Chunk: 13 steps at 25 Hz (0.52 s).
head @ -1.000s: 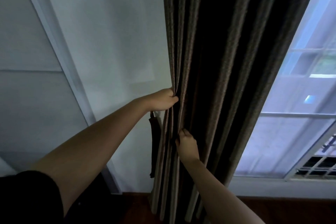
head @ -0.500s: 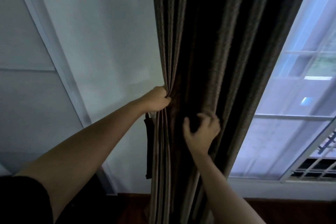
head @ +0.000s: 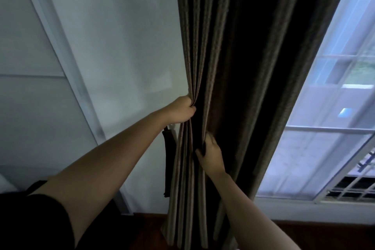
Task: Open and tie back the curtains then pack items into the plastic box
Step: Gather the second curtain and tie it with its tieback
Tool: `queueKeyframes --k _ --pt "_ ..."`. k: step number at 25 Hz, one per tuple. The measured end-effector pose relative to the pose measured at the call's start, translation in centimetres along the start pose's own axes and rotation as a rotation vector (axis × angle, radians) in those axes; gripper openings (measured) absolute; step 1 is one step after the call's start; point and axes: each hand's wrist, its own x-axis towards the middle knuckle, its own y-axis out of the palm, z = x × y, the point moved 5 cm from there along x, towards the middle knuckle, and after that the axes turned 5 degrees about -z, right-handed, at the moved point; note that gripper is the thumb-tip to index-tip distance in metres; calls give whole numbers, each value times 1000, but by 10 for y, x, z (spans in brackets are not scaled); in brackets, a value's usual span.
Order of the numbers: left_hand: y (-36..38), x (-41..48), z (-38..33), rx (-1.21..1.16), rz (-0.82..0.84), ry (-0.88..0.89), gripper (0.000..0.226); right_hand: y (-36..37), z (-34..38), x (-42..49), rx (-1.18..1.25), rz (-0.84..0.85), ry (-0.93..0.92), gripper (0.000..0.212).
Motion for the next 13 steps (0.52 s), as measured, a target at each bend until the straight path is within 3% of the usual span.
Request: queueKeyframes --k 6,10,11,13 --pt "15 0 -15 -108 13 -50 36 19 15 -2 -46 105 103 62" --pt "14 2 -19 12 -149 -20 44 21 28 -8 -70 298 11 58" --pt "12 3 -16 37 -160 -16 38 9 31 -7 -135 229 -55 54" --pt "8 1 -10 13 -130 -39 33 -36 30 1 -185 -278 -156 42"
